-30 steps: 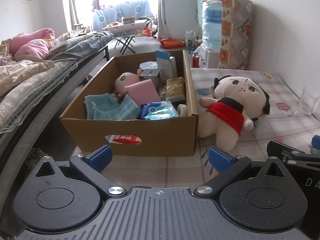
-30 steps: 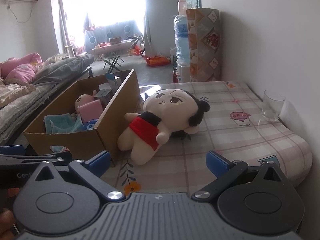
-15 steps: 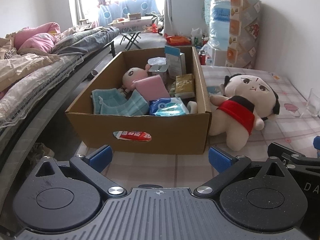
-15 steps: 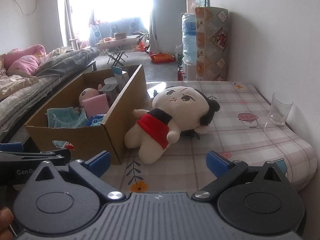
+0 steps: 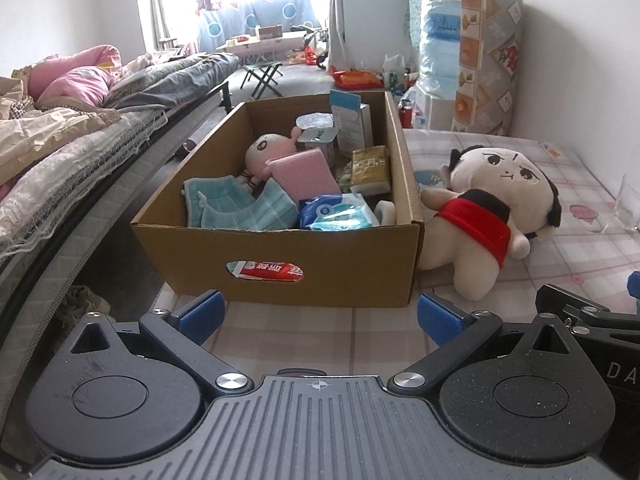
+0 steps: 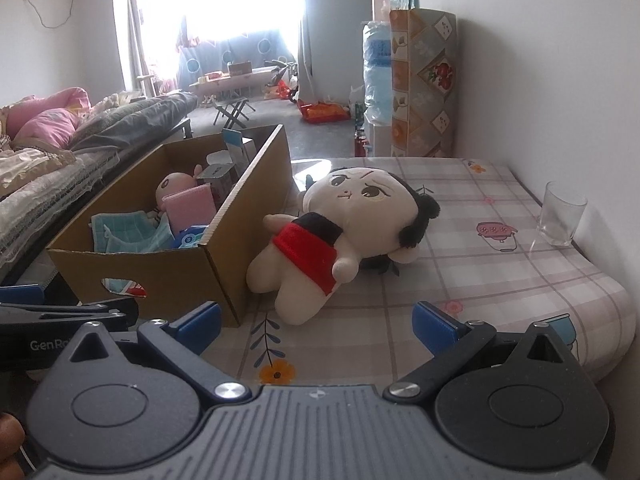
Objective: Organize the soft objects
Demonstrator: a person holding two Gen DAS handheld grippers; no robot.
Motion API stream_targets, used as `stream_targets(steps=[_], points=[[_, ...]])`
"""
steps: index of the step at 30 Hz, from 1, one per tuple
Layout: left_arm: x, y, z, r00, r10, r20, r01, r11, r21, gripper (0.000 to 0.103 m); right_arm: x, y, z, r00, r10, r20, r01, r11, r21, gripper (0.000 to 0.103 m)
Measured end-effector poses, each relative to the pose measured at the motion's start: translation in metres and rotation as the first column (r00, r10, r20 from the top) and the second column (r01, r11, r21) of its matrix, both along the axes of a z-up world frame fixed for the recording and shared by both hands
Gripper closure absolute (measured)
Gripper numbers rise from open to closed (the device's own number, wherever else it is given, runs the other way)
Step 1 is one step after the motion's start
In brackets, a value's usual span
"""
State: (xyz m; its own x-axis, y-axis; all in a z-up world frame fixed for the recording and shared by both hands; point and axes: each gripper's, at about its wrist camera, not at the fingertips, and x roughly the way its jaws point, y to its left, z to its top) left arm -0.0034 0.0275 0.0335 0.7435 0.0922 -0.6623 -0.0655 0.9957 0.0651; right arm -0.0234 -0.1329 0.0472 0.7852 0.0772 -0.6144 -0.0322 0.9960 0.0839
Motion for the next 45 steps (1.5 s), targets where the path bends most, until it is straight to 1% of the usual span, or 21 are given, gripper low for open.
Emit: stream_targets(steps=[45], points=[[0.0001,-0.0039,0.0013,1.0,-0.006,-0.002,0.006,1.0,0.007,0.0,-0.0009,-0.0007,-0.0007,1.0,-0.005,0.003,0.005,1.0,-0.002,0.0]])
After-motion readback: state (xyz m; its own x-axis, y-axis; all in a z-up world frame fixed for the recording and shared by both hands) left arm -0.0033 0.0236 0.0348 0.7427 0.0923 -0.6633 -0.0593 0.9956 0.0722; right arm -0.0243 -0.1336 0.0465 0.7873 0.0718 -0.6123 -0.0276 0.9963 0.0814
